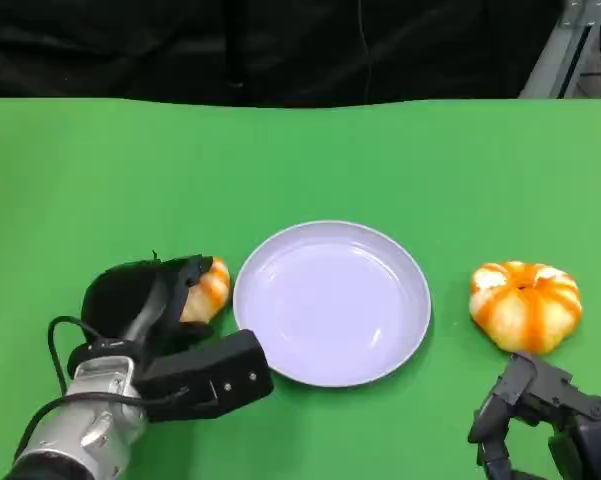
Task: Grasp the bread from the table and place it into the plate.
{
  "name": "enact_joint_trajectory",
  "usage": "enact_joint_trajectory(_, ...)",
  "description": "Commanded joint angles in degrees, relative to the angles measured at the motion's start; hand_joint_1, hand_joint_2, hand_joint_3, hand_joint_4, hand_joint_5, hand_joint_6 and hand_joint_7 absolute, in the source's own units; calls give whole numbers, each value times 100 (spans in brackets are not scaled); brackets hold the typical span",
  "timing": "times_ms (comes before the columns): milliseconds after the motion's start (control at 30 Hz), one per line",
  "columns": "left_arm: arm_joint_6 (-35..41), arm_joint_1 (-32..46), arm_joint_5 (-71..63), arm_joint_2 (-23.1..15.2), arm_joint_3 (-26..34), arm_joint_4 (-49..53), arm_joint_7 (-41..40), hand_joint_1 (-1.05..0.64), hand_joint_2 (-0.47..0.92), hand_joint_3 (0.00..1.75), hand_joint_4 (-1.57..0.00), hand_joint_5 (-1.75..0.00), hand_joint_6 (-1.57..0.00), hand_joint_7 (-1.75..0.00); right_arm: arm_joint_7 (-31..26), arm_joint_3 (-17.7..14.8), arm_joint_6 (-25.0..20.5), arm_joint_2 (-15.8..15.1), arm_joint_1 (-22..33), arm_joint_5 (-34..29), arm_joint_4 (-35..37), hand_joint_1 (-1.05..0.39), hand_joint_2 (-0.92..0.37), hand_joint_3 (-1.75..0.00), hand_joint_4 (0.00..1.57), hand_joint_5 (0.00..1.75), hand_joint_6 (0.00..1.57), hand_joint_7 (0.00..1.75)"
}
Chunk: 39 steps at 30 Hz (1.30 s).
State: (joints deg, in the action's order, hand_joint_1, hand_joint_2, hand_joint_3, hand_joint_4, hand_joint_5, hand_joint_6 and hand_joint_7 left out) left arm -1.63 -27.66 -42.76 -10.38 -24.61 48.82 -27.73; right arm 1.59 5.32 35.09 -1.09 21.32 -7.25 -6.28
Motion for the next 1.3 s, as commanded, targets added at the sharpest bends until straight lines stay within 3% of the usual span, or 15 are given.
enact_joint_trajectory(33,485,-25,9,-46,-18,42,197,-70,91,2,-55,-1,-65,0,-37,-19,22,-23,32,35,-58,-12,-53,-119,82,175,74,156)
enact_joint_trajectory(267,722,-40,17,-13,-90,7,347,-83,92,6,-44,0,-60,0,-5,-4,69,-27,22,109,-26,-11,-54,-118,82,175,73,156)
enact_joint_trajectory(867,533,-48,165,-19,-73,185,304,-83,92,4,-43,-1,-59,0,20,-4,-10,-35,51,132,-114,-11,-54,-118,83,175,73,156)
enact_joint_trajectory(933,390,-38,213,-74,-61,206,319,-63,85,1,-59,-7,-62,-1,-8,-11,-25,-25,51,80,-128,-11,-54,-118,83,175,74,156)
enact_joint_trajectory(1100,264,-60,319,-92,-24,283,438,-47,82,0,-67,-7,-65,-2,-13,-6,-31,-8,34,102,-114,-11,-54,-117,83,175,74,156)
enact_joint_trajectory(1200,179,-42,524,-70,86,259,570,-14,81,0,-80,-9,-71,-3,-19,-17,17,-15,8,90,-71,-11,-54,-117,82,175,74,156)
enact_joint_trajectory(1300,116,-31,577,-91,81,259,569,-5,81,0,-84,-9,-73,-3,-10,-16,-74,-28,32,72,-132,-11,-54,-118,82,175,73,156)
